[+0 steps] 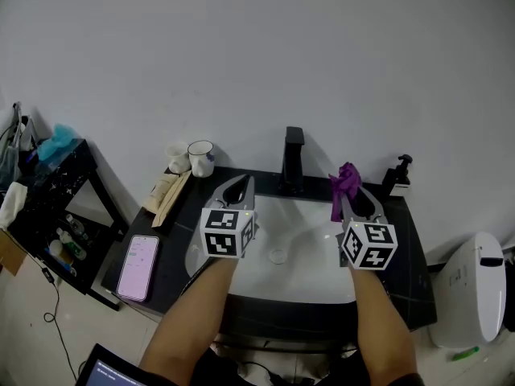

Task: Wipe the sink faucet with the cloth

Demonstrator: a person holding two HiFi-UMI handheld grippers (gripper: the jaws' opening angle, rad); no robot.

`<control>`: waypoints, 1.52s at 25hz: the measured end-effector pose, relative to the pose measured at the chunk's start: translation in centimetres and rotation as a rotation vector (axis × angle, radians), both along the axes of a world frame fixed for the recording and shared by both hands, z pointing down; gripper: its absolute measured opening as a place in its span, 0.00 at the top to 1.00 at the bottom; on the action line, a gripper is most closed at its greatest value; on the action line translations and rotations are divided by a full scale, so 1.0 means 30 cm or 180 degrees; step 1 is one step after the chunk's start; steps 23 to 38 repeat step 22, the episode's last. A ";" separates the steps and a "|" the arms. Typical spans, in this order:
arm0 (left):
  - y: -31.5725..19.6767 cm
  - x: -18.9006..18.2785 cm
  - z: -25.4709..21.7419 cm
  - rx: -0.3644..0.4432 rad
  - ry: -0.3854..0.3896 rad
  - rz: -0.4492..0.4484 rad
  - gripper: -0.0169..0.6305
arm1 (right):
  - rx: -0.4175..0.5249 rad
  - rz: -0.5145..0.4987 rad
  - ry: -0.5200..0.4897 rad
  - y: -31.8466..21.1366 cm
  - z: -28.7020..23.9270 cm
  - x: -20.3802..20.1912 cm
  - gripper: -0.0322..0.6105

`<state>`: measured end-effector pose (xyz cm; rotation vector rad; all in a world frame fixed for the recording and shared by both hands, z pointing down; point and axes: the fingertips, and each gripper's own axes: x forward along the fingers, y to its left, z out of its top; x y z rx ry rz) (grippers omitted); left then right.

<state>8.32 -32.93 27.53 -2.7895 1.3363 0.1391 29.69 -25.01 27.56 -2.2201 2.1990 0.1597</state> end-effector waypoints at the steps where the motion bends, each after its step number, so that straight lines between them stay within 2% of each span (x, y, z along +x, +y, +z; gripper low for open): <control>1: 0.001 0.009 0.010 -0.0012 -0.0020 0.0034 0.95 | -0.0038 -0.0031 0.0047 -0.002 0.015 -0.008 0.76; 4: -0.009 0.015 0.009 0.0040 -0.0080 0.0053 0.95 | -0.0068 -0.0093 0.0317 -0.010 0.026 -0.049 0.76; 6: -0.010 0.015 0.013 0.0054 -0.0122 0.0057 0.95 | -0.0056 -0.0103 0.0386 -0.006 0.035 -0.067 0.76; 15: 0.001 0.022 0.029 0.0100 -0.0282 0.0048 0.95 | -0.0035 -0.0101 0.0403 -0.008 0.051 -0.079 0.76; 38: -0.010 0.013 0.039 0.0079 -0.0289 0.0002 0.95 | 0.0006 -0.0066 0.0441 -0.007 0.046 -0.070 0.76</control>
